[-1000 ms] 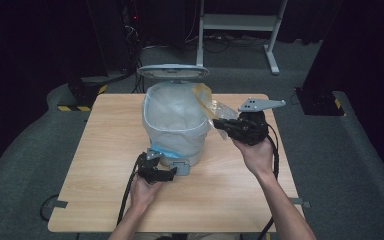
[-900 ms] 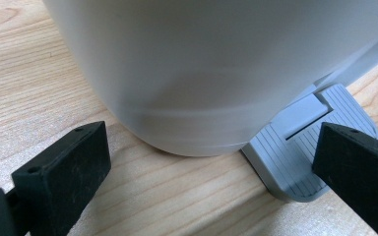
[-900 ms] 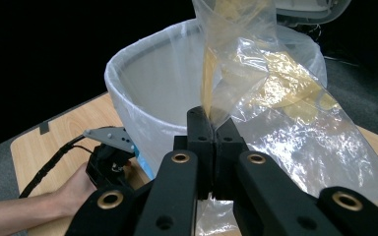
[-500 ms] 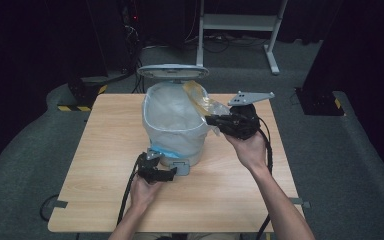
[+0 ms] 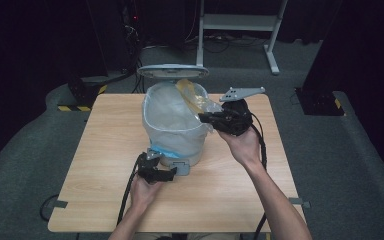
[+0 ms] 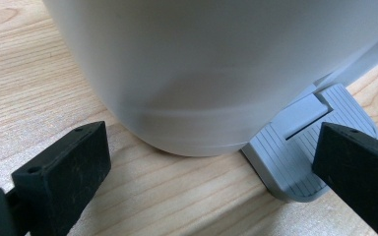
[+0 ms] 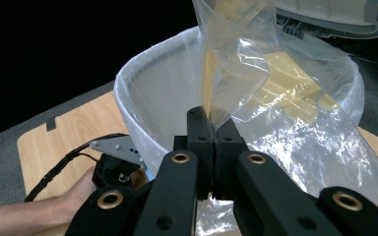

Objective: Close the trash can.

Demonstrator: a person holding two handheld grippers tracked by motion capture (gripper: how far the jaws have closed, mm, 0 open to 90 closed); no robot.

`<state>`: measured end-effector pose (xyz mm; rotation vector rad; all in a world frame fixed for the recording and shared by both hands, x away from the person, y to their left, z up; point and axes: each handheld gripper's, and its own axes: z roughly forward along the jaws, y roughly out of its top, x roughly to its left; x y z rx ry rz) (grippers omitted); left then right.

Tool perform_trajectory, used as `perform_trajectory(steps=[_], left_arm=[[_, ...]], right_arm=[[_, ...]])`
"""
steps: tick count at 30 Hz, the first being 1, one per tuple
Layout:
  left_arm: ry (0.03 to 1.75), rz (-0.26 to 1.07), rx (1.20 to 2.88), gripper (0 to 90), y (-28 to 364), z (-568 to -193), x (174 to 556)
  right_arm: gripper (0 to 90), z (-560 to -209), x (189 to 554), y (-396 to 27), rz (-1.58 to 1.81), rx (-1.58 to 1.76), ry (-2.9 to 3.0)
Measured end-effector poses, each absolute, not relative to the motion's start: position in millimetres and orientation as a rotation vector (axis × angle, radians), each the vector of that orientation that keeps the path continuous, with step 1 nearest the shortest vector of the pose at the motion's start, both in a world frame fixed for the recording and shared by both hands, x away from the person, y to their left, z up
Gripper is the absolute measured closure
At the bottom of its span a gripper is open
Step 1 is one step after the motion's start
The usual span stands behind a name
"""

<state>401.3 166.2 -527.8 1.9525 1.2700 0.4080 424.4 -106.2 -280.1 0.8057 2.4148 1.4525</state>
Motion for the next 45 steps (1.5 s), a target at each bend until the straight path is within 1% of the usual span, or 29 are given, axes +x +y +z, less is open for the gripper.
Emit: perform_trajectory(steps=[45], left_arm=[[1.269,0.414,1.953,1.2,166,-528,401]], right_arm=[[88.9,-280,448,-77,1.410,0.826,2.456]])
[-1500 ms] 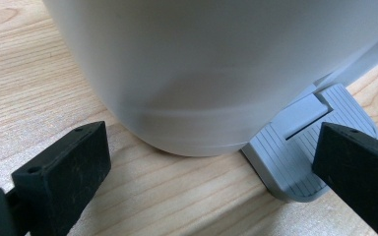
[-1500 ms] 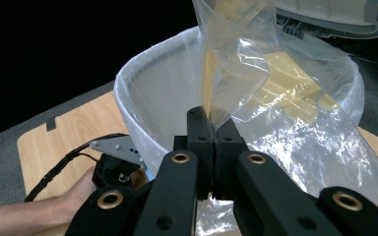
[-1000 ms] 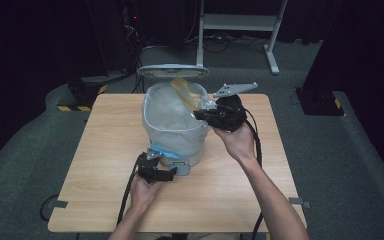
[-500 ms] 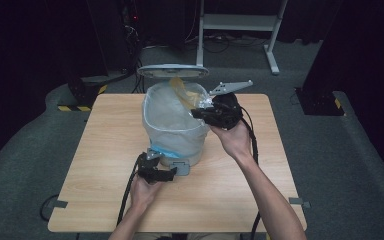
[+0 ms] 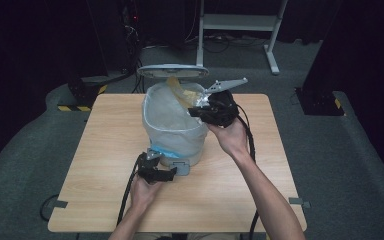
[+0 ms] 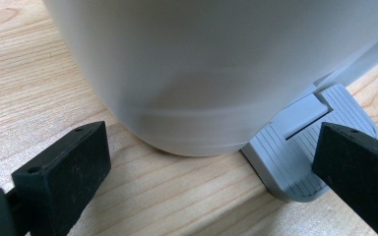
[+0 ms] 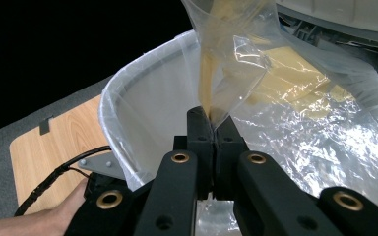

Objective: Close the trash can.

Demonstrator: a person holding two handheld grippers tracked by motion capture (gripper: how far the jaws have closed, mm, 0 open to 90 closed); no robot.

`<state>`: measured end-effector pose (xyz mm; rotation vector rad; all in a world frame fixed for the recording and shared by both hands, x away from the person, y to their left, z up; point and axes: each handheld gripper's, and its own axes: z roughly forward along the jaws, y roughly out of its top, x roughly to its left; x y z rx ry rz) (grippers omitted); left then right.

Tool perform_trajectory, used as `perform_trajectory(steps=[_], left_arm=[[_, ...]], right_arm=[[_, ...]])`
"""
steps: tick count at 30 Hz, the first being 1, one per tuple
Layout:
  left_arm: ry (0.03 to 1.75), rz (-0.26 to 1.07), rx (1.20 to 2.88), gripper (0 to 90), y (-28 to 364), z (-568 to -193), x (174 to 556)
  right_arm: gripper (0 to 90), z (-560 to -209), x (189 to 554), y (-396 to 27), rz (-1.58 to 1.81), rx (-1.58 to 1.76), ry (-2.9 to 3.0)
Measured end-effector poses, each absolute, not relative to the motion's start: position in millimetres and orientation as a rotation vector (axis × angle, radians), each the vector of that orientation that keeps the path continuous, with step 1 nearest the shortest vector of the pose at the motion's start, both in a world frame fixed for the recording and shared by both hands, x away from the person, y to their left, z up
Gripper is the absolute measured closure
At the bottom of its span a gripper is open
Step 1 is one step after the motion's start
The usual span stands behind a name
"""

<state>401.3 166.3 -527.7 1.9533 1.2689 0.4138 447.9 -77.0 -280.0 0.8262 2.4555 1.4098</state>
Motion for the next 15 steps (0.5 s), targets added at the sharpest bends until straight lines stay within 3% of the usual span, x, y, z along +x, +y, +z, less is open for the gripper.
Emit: perform_trajectory(steps=[15], left_arm=[[1.267,0.416,1.954,1.3,166.4,-527.6,401.4]], right_arm=[[88.6,-283.6,453.9,-70.9,1.395,0.839,2.460]])
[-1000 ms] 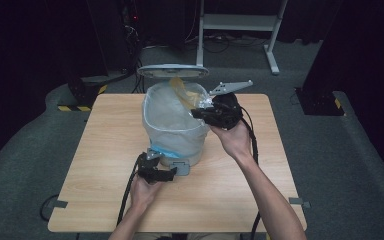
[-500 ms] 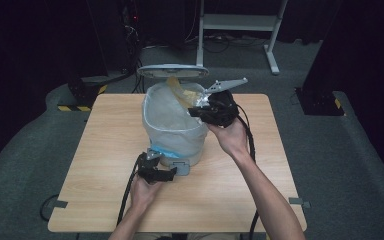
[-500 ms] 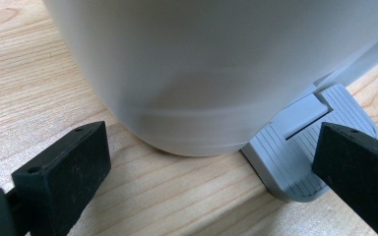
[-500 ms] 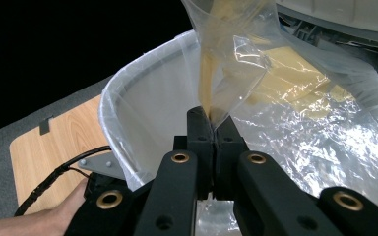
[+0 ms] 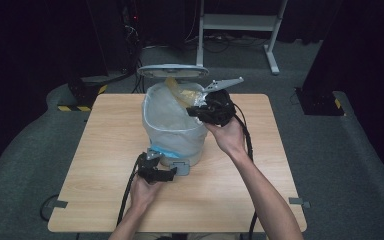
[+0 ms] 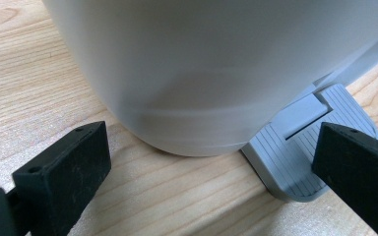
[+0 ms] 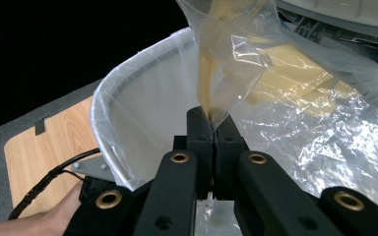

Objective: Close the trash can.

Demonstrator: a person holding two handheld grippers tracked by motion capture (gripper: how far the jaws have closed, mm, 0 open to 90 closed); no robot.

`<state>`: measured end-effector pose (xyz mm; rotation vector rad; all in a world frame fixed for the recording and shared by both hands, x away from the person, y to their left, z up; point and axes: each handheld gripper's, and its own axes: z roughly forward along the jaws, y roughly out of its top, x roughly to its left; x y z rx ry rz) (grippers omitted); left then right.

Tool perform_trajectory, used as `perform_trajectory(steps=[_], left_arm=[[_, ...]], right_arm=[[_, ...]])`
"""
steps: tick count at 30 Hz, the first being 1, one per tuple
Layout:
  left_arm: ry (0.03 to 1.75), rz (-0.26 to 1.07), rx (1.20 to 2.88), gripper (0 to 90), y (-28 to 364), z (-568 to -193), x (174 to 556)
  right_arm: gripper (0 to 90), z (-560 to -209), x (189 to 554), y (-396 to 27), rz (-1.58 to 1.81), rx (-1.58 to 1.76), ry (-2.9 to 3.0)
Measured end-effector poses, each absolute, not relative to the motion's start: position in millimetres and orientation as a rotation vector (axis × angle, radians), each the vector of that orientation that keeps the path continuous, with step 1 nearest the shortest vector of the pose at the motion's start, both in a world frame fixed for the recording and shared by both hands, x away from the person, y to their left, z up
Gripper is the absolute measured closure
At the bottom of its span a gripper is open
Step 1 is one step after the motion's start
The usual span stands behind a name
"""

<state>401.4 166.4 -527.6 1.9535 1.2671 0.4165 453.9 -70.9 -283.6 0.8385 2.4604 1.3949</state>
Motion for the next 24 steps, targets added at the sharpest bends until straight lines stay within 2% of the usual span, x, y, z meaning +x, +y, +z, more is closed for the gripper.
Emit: perform_trajectory(steps=[24], left_arm=[[1.266,0.417,1.953,1.3,166.4,-527.7,401.4]], right_arm=[[87.5,-286.3,459.1,-63.6,1.377,0.850,2.471]])
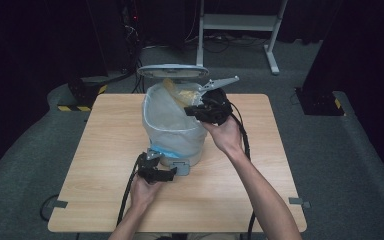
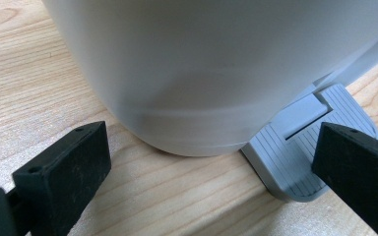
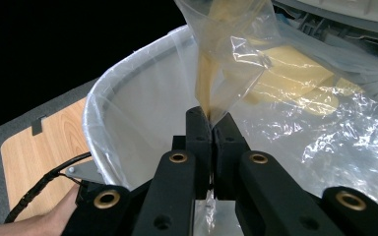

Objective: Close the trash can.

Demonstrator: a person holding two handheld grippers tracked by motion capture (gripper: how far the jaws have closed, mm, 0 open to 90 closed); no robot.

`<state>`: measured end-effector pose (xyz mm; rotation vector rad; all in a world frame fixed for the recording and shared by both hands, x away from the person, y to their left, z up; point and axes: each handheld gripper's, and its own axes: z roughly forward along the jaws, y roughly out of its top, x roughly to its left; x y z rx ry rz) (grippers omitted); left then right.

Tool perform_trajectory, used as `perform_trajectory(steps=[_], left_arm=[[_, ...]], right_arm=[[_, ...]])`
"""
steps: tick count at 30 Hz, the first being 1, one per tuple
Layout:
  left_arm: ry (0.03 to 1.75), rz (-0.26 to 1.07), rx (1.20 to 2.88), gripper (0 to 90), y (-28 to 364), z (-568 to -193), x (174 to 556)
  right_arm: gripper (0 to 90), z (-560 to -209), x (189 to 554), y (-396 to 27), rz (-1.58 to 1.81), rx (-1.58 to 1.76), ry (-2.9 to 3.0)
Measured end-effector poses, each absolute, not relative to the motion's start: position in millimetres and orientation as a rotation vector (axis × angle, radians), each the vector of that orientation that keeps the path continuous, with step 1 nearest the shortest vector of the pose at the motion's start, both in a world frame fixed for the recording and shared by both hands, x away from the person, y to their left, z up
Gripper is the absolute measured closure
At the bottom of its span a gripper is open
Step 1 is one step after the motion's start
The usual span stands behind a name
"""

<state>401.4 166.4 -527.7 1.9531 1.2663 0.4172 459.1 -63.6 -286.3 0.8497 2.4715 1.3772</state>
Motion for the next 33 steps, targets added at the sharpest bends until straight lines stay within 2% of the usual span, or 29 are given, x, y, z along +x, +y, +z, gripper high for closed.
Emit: perform_trajectory(steps=[29,33], left_arm=[[1.266,0.417,1.954,1.5,166.5,-527.6,401.4],[1.266,0.417,1.954,1.5,166.5,-527.6,401.4]], right_arm=[[79.4,-287.7,459.7,-61.9,1.355,0.850,2.473],[75.5,-287.8,459.6,-63.1,1.356,0.854,2.463]])
